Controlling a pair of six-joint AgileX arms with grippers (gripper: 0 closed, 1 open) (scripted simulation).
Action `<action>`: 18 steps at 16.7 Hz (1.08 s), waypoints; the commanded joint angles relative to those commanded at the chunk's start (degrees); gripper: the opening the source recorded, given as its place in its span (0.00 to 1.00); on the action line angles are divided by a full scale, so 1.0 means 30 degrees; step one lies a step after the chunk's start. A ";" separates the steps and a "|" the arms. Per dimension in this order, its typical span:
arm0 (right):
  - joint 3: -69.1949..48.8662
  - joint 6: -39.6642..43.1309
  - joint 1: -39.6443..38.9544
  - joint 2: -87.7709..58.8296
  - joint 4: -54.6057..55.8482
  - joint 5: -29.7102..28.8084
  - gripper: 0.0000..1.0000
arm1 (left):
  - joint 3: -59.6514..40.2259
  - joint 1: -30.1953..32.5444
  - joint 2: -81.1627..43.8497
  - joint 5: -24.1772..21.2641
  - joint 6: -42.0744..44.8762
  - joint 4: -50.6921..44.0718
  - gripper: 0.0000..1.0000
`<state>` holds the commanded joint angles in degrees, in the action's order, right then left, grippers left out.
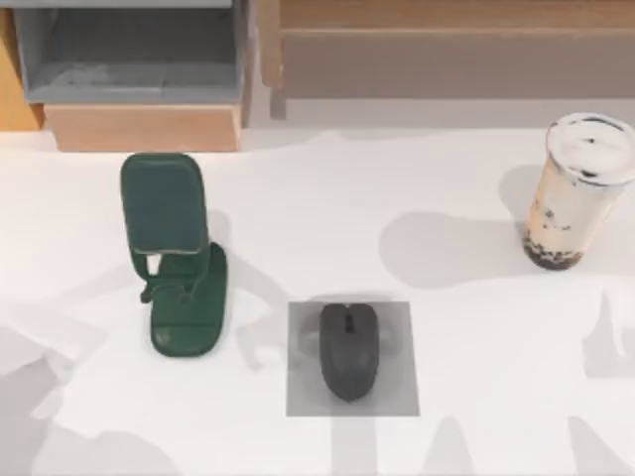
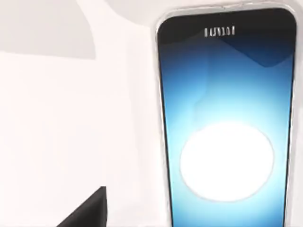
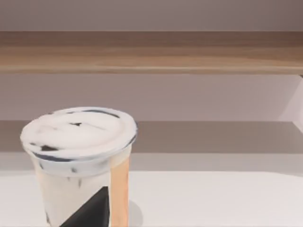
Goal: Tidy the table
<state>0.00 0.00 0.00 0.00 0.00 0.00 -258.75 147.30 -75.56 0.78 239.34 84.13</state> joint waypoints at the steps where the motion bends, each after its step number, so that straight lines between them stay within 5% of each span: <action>1: 0.0000 0.0000 0.0000 0.0000 0.0000 0.0000 1.00 | -0.0255 -0.0398 0.0136 -0.0131 -0.0372 0.0036 1.00; 10: 0.0000 0.0000 0.0000 0.0000 0.0000 0.0000 1.00 | -0.0675 -0.0736 0.0395 -0.0264 -0.0751 -0.0244 1.00; 18: 0.0000 0.0000 0.0000 0.0000 0.0000 0.0000 1.00 | -0.3200 -0.0751 0.2537 -0.0288 -0.0807 -0.4874 1.00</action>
<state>0.00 0.00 0.00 0.00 0.00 0.00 -268.35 145.05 -67.95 -0.08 236.92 69.51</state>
